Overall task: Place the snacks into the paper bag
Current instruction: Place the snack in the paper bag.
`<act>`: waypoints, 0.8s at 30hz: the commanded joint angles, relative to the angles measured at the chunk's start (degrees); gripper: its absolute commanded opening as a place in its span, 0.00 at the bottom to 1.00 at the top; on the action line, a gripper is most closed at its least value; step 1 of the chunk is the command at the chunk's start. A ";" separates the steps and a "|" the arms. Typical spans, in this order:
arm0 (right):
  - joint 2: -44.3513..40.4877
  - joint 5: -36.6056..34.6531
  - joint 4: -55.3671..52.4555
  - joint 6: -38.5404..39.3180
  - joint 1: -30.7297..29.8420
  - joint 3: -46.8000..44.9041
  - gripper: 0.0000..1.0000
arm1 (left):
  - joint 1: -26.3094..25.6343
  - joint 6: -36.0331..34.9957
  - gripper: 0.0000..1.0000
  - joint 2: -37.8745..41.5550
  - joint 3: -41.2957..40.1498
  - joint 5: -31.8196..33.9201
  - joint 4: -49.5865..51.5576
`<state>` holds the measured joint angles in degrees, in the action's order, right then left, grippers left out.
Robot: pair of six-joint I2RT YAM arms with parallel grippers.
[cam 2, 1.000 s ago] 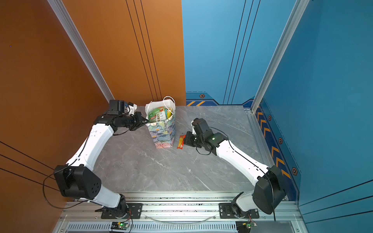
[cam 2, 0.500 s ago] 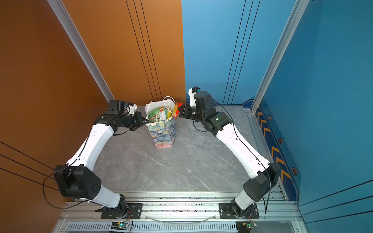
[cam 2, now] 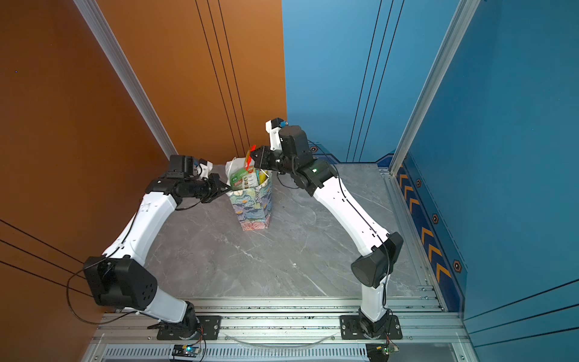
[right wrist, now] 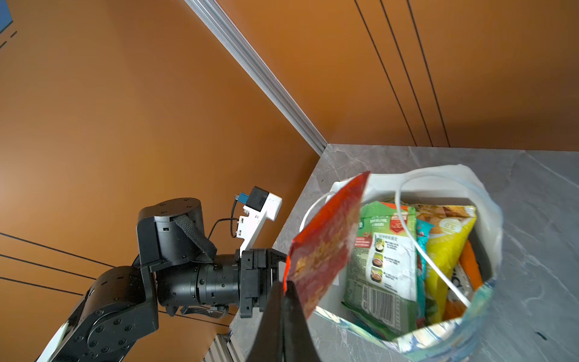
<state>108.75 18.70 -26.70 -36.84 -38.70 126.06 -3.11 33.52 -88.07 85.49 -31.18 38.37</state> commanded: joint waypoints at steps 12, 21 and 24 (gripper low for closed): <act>12.88 4.10 -2.26 -1.01 -0.15 8.58 0.00 | -0.58 0.41 0.00 0.55 1.69 -3.14 -1.04; 18.07 7.37 -4.33 -1.76 -0.33 12.68 0.00 | -0.40 0.31 0.00 0.42 1.78 -3.34 -1.02; 17.48 7.11 -5.21 -1.65 0.19 10.68 0.00 | -0.31 0.32 0.00 0.44 1.78 -3.36 -1.03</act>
<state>127.28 24.53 -30.76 -38.22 -39.00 136.44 -3.42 33.54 -88.07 85.52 -31.20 38.35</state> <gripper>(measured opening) 0.047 0.046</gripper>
